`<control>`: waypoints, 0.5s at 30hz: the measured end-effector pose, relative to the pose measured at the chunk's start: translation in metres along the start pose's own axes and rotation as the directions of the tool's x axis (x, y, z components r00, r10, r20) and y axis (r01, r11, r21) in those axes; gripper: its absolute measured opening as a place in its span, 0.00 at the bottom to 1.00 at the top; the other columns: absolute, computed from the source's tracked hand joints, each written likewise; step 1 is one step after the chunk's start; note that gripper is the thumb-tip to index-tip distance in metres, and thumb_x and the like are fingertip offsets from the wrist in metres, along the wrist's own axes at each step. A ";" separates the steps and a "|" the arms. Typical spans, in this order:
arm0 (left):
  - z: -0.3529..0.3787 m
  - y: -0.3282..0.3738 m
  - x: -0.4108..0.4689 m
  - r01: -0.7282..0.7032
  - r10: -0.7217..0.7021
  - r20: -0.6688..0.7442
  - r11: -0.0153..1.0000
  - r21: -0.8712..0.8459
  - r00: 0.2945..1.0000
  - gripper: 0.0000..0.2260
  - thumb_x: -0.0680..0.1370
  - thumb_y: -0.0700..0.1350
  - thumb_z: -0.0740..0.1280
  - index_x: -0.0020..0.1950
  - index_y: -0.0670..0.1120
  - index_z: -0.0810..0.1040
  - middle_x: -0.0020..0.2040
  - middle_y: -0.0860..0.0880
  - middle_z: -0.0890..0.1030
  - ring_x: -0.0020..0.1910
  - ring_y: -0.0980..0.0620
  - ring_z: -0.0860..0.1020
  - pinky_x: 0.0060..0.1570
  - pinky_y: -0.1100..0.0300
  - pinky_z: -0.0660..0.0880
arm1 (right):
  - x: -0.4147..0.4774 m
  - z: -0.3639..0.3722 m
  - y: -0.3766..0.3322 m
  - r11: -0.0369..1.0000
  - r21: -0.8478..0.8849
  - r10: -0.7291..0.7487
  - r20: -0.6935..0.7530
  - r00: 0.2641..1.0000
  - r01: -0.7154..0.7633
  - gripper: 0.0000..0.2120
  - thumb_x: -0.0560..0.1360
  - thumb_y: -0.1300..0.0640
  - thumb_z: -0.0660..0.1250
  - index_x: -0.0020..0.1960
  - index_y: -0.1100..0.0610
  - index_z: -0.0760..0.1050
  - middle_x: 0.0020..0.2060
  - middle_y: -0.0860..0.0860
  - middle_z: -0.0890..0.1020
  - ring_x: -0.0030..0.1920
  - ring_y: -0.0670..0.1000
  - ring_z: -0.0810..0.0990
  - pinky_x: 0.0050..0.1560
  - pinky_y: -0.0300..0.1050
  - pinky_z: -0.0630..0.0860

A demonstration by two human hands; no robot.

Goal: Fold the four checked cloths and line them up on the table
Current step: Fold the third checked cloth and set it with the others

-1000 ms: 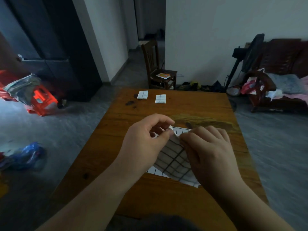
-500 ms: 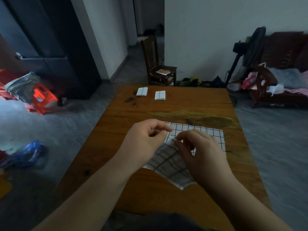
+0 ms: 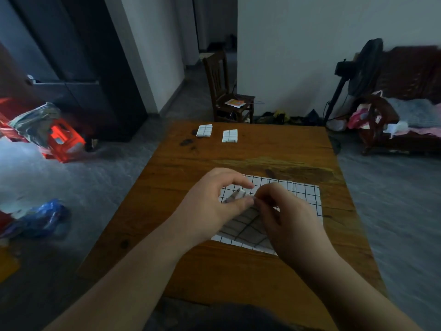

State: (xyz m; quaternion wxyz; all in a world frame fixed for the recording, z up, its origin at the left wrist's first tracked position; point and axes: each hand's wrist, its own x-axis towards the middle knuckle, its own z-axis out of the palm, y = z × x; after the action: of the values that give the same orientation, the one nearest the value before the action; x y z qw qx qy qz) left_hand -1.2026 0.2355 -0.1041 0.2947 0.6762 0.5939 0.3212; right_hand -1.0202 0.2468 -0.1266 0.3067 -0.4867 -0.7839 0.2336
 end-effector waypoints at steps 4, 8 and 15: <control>-0.001 0.001 -0.002 0.028 -0.029 -0.017 0.999 -0.044 0.999 0.02 0.79 0.55 0.69 0.50 0.61 0.81 0.48 0.62 0.82 0.50 0.62 0.79 0.51 0.60 0.77 | 0.000 -0.001 0.000 1.000 0.008 0.018 0.015 1.000 -0.018 0.10 0.79 0.47 0.59 0.58 0.43 0.74 0.45 0.36 0.79 0.47 0.37 0.79 0.44 0.41 0.82; -0.002 0.001 -0.003 0.026 -0.037 -0.095 0.994 -0.110 0.995 0.03 0.80 0.51 0.70 0.51 0.58 0.83 0.46 0.62 0.84 0.47 0.65 0.81 0.45 0.72 0.74 | -0.002 -0.003 0.000 0.997 0.060 0.054 0.064 0.996 -0.058 0.07 0.80 0.47 0.63 0.57 0.40 0.73 0.44 0.37 0.80 0.47 0.35 0.79 0.43 0.36 0.81; -0.008 -0.006 0.001 0.083 -0.108 -0.176 0.986 -0.141 0.978 0.04 0.79 0.54 0.68 0.49 0.56 0.82 0.43 0.62 0.84 0.43 0.63 0.81 0.36 0.69 0.76 | 0.001 -0.006 0.007 0.989 0.082 0.117 0.059 0.991 -0.122 0.02 0.80 0.50 0.66 0.50 0.42 0.76 0.44 0.39 0.80 0.46 0.37 0.78 0.40 0.32 0.78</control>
State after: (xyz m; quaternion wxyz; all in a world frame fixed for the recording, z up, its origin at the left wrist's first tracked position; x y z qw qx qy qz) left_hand -1.2121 0.2371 -0.1037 0.2984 0.5933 0.6276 0.4064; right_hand -1.0119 0.2507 -0.1272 0.2913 -0.5128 -0.7505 0.2981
